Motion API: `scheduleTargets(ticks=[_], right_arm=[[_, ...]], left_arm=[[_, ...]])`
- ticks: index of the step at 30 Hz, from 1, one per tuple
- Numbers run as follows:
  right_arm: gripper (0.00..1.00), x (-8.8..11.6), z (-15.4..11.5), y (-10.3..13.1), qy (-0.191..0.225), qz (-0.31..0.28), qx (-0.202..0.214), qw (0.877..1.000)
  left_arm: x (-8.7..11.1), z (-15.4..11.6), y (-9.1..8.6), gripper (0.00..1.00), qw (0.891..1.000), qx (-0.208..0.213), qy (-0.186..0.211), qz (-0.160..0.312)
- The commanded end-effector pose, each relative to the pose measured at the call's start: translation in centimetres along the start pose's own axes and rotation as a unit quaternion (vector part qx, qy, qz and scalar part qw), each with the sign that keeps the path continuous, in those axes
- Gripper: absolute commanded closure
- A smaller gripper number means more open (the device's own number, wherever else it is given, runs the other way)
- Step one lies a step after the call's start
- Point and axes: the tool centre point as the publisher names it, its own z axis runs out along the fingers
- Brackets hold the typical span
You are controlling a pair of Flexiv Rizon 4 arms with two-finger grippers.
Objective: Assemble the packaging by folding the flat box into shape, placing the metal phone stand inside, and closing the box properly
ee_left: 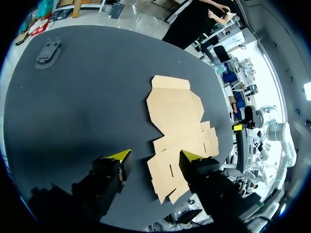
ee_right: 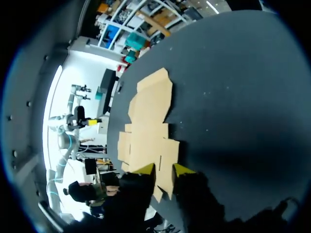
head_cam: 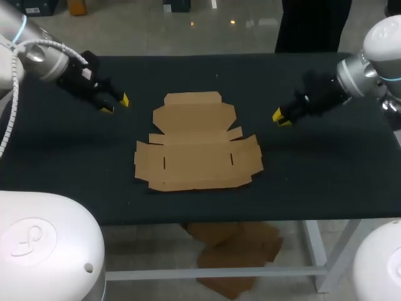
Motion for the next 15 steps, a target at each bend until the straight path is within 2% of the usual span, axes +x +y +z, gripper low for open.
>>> scheduleTargets(ticks=[1,9,11,15], right_arm=[[1.00,-0.1,0.2,1.2,0.002,0.000,0.013,1.000],[1.00,-0.1,1.1,2.6,-0.003,0.004,0.015,1.000],[1.00,0.0,1.5,3.1,-0.012,0.003,0.015,1.000],[1.00,0.0,1.5,3.1,-0.012,0.003,0.015,1.000]], left_arm=[[0.2,0.5,0.0,1.00,1.000,0.003,-0.001,0.001],[-0.3,1.4,-0.2,1.00,1.000,-0.002,0.000,-0.003],[-0.5,1.5,-0.5,1.00,1.000,-0.010,0.015,-0.015],[-0.5,1.5,-0.5,1.00,1.000,-0.010,0.015,-0.015]])
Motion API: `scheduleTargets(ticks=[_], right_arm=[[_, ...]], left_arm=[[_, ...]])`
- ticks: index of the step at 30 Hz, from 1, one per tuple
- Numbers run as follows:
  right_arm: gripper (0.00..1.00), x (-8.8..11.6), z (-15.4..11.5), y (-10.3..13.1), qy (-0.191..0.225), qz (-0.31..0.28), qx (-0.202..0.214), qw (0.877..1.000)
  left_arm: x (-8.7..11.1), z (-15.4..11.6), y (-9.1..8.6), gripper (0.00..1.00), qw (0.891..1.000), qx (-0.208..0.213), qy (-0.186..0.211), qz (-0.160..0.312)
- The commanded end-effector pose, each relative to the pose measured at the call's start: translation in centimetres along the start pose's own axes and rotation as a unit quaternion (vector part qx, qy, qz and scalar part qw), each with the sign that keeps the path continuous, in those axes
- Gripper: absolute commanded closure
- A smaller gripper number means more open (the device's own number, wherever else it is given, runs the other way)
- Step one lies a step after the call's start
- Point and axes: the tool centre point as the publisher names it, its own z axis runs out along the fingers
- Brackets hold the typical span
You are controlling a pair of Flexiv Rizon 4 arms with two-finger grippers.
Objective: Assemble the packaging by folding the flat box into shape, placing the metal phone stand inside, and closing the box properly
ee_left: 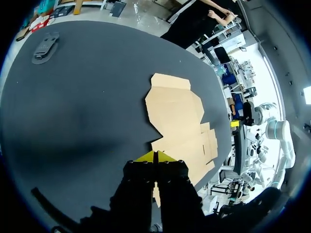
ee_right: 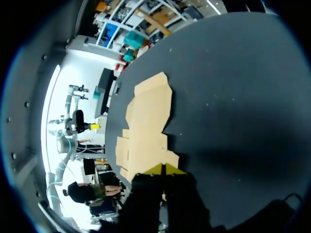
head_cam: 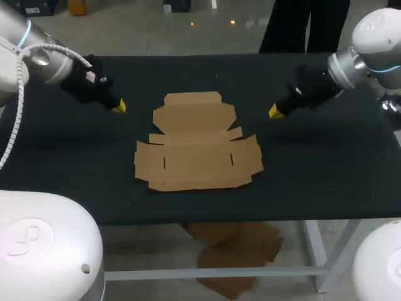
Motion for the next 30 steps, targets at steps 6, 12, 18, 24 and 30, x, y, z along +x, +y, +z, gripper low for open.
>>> scheduleTargets(ticks=[6,12,18,24,30], right_arm=[[1.00,0.1,0.2,0.3,-0.001,0.000,0.005,1.000],[1.00,0.1,0.2,0.3,-0.001,0.000,0.005,1.000],[1.00,0.1,2.8,1.2,-0.013,-0.039,0.007,0.999],[1.00,-0.4,4.3,2.2,-0.007,-0.046,0.021,0.999],[1.00,-0.8,4.6,2.7,-0.008,-0.048,0.022,0.999]], left_arm=[[-0.4,0.1,-0.5,1.00,1.000,-0.007,0.003,0.000],[0.1,1.3,-0.8,1.00,1.000,-0.006,-0.001,0.015],[-0.1,2.7,-0.7,1.00,0.998,0.002,0.017,0.052],[-0.7,4.3,-0.6,1.00,0.998,-0.003,0.017,0.053],[-0.3,4.4,0.4,1.00,0.999,0.005,0.008,0.054]])
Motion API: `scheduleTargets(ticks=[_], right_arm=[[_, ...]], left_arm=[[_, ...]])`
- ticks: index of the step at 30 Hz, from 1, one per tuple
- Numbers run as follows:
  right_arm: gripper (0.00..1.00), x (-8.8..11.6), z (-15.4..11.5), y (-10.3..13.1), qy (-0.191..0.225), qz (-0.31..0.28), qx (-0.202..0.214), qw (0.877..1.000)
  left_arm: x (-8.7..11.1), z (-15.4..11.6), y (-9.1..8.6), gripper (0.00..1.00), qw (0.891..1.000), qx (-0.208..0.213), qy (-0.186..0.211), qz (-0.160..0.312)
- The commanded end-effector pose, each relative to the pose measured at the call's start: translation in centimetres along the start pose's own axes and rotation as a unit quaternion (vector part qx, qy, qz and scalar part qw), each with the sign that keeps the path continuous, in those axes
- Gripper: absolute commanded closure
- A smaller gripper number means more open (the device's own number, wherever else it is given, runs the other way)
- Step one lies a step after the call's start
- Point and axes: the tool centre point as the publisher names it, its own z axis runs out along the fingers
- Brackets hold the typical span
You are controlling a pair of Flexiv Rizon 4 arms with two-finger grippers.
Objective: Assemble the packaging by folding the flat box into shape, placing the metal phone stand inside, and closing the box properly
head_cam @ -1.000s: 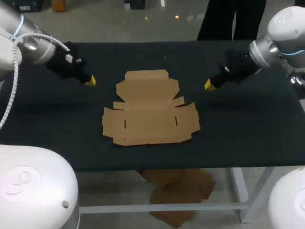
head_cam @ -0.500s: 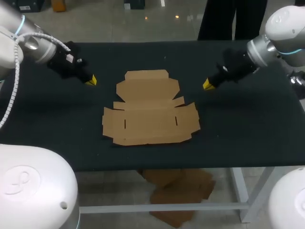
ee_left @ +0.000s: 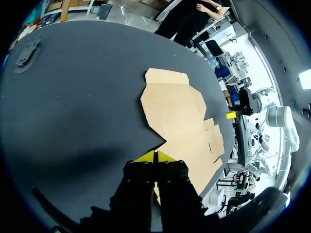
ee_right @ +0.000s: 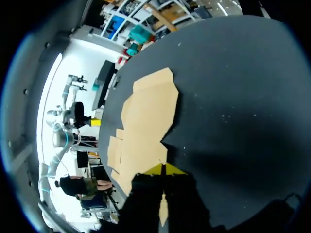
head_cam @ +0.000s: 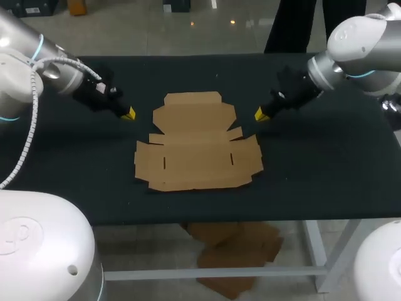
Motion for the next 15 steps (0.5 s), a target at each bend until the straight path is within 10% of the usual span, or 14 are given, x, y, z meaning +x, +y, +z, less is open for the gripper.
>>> scheduleTargets(ticks=[1,15], right_arm=[[1.00,-0.7,0.2,0.8,0.004,-0.002,0.009,1.000],[1.00,-1.8,2.3,2.0,0.017,0.013,0.013,1.000]], left_arm=[[0.6,0.1,0.9,1.00,1.000,0.005,-0.012,0.005],[-0.7,0.9,3.9,1.00,1.000,0.011,-0.003,-0.019]])
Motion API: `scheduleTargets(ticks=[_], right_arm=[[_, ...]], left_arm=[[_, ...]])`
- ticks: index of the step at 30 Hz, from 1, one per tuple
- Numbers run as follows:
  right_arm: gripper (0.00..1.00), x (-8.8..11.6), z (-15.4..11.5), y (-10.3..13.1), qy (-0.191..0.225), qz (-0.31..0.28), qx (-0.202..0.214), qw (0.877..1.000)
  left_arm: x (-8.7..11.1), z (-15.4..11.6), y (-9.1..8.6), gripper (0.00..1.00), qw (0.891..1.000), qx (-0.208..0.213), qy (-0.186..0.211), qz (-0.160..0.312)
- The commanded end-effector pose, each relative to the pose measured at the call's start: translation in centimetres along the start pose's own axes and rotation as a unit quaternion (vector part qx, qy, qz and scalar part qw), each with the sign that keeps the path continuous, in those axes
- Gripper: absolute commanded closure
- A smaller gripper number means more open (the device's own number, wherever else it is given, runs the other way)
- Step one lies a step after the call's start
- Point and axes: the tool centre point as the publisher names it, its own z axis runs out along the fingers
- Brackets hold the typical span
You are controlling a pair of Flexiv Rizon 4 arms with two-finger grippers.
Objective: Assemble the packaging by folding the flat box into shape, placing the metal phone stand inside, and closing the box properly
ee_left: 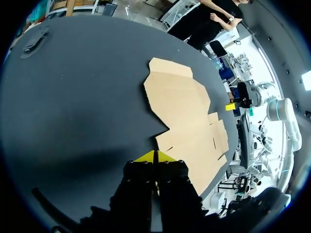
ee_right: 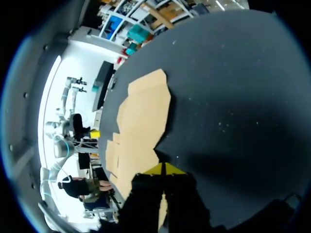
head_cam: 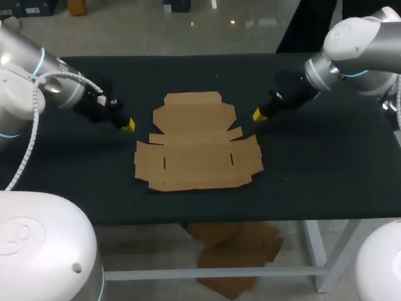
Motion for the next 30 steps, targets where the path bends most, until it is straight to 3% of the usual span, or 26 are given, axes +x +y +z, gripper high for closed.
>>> scheduleTargets(ticks=[1,5,17,30], right_arm=[[1.00,-0.4,0.9,0.7,0.008,0.002,0.007,1.000],[1.00,-0.4,1.4,0.7,0.015,0.021,0.005,1.000],[1.00,-0.4,1.4,0.7,0.015,0.021,0.005,1.000],[1.00,-0.5,2.3,-1.1,0.017,0.002,-0.003,1.000]], left_arm=[[-0.6,0.2,0.6,1.00,1.000,-0.003,0.010,-0.003],[-1.1,0.8,0.1,1.00,0.999,-0.033,0.010,-0.021],[-1.1,0.8,0.1,1.00,0.999,-0.033,0.010,-0.021],[-0.6,1.7,0.6,1.00,0.999,-0.036,0.014,-0.010]])
